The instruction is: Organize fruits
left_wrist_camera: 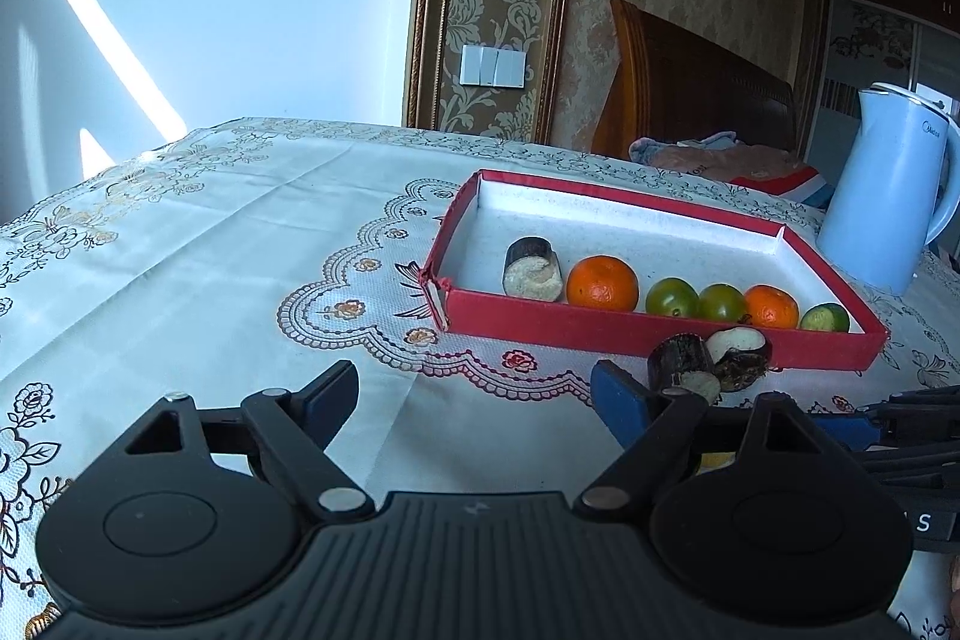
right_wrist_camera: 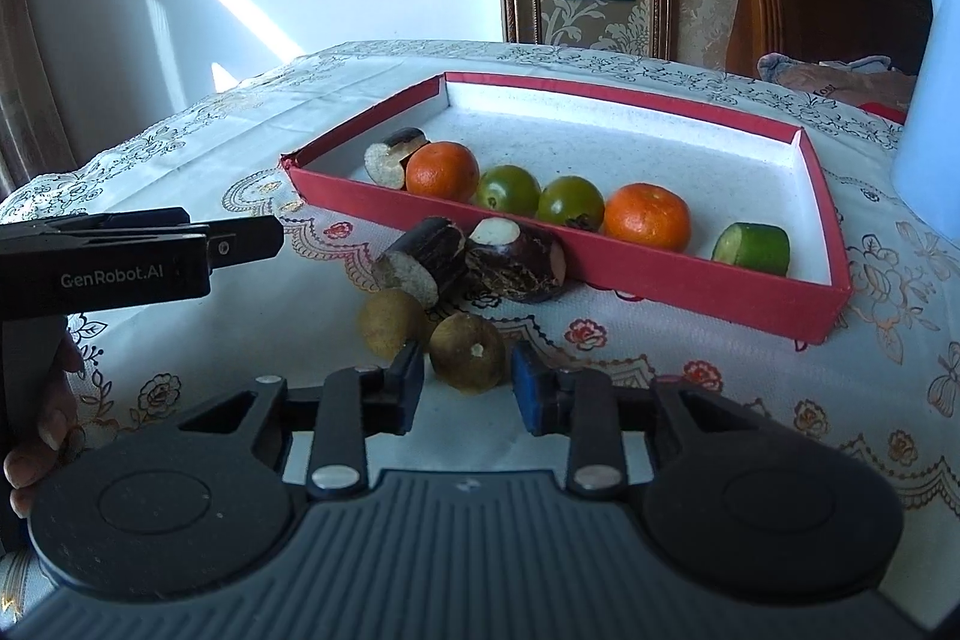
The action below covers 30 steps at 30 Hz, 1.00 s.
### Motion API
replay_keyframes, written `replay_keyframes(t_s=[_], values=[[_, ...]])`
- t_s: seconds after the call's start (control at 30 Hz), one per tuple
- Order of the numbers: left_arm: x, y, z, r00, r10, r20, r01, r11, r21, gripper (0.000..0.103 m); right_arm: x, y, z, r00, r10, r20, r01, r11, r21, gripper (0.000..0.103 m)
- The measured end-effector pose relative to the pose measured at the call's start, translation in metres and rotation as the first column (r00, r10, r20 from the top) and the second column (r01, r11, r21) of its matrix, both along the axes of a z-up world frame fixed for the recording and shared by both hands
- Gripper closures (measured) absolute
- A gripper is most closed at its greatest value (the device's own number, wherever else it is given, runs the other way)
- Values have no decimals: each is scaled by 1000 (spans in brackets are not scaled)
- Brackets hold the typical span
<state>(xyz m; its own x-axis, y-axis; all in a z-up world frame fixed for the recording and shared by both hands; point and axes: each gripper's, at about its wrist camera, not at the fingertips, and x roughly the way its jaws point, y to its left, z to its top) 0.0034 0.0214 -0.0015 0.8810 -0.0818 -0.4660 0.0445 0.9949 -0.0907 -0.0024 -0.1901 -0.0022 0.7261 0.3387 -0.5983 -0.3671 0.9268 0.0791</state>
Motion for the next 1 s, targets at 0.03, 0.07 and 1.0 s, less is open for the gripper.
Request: replay_keyframes(t_s=[0.03,0.07,1.0], values=[[0,0,0,1000,0,-3,0,1000,2,18,0,0,0,1000,-1,1,1,1000,0,77],[1,-1,0,1000,0,-7,0,1000,5,18,0,0,0,1000,-1,2,1,1000,0,77],[3,-76,-1,985,-151,-89,157,985,74,18,-17,-53,6,989,-142,47,136,984,111,77]])
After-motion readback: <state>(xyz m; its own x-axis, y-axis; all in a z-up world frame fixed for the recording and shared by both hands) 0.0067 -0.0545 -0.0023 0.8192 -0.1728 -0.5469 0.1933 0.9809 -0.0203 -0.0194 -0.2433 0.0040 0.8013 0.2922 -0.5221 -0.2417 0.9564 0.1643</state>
